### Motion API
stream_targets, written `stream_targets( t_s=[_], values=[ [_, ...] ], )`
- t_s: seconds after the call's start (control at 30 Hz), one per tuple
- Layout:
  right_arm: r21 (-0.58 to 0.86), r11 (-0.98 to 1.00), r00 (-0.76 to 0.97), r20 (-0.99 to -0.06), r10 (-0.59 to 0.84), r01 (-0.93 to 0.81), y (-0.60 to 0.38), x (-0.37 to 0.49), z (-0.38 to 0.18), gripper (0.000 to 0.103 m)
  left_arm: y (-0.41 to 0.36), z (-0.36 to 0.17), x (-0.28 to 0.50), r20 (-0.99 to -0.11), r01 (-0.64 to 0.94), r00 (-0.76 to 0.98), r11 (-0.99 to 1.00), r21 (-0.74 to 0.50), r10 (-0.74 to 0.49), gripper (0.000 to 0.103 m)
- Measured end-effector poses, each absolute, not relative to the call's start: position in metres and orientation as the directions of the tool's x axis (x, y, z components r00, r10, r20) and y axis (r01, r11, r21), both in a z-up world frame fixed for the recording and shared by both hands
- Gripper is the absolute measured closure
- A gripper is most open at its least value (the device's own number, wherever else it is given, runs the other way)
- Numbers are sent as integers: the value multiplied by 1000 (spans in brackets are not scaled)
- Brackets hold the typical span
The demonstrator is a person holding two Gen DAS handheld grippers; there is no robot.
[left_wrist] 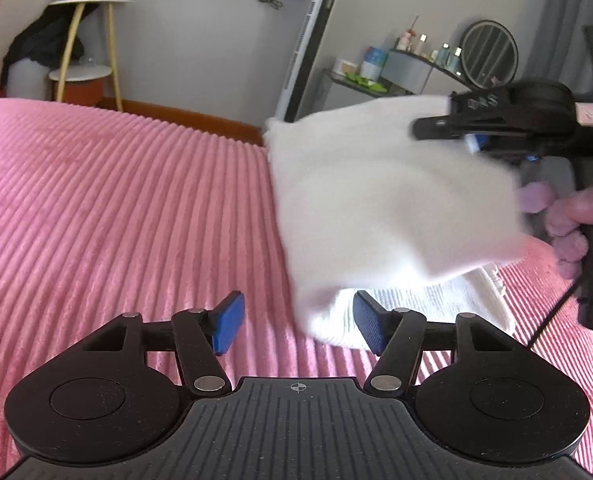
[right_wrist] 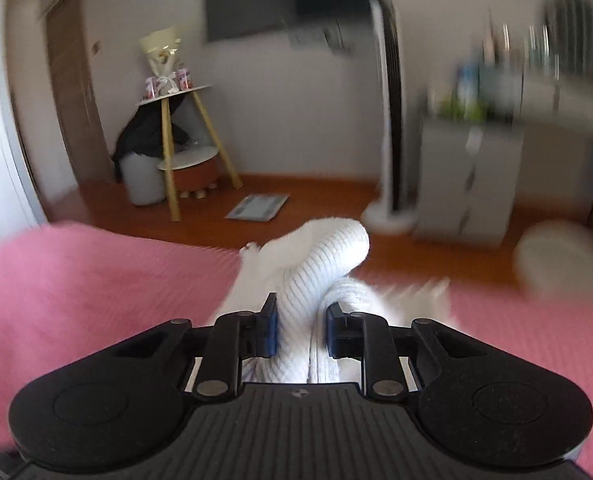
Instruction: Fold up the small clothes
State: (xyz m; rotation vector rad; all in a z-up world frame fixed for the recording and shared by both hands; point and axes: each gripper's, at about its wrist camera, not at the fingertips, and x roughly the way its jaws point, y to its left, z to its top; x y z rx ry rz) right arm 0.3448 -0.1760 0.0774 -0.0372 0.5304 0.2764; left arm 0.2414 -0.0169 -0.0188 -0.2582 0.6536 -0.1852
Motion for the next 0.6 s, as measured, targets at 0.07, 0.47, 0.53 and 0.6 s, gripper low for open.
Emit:
stream_targets(
  t_s=[0.07,0.47,0.53,0.6],
  values=[
    [-2,970,835,-510,207,-242,-188,342,76,82,-16,-19,241,-580,94,768,943,-318,-272,37],
    [313,950,839,-515,176,-7,-258,277,38,60,-23,-24,240,-593,129,755,949,-288,-282,37],
    [443,896,868,-435,241,-27,-264,248,37,60,-23,-21,241,-592,134,749,943,-303,-297,38],
    [510,858,877,-388,284,-53,-262,226,33,61,-20,-13,239,-581,140,755,940,-310,-304,38]
  ],
)
